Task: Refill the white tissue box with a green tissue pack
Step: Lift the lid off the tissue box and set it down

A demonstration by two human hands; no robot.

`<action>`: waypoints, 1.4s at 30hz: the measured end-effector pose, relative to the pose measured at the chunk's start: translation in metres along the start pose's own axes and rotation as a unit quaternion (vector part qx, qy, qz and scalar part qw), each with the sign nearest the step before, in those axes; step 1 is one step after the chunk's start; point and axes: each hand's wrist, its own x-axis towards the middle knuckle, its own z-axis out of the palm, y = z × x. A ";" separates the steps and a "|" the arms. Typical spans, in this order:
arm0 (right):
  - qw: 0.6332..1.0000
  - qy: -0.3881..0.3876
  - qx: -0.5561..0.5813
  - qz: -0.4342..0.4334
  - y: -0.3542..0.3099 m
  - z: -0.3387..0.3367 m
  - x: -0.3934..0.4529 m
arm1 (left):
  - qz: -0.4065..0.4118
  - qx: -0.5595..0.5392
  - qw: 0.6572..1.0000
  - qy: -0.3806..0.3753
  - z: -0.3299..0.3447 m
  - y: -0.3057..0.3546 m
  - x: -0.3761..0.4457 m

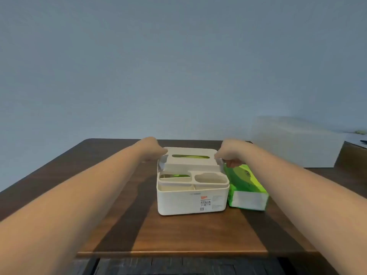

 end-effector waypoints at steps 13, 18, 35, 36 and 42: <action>0.999 0.009 -0.025 0.017 -0.001 0.003 -0.005 | -0.020 -0.071 0.997 -0.006 0.003 0.004 -0.004; 0.999 0.048 -0.015 0.010 -0.007 -0.004 0.001 | -0.011 -0.117 0.993 0.020 -0.011 0.008 -0.012; 0.989 0.057 -0.057 -0.128 -0.145 0.023 0.005 | -0.117 -0.104 0.985 0.078 -0.077 -0.110 -0.021; 0.988 0.052 -0.059 -0.133 -0.153 0.029 0.007 | -0.127 -0.096 0.984 0.078 -0.076 -0.119 -0.022; 0.980 -0.012 -0.141 -0.142 -0.197 0.064 0.014 | -0.167 -0.074 0.980 0.079 -0.066 -0.165 -0.015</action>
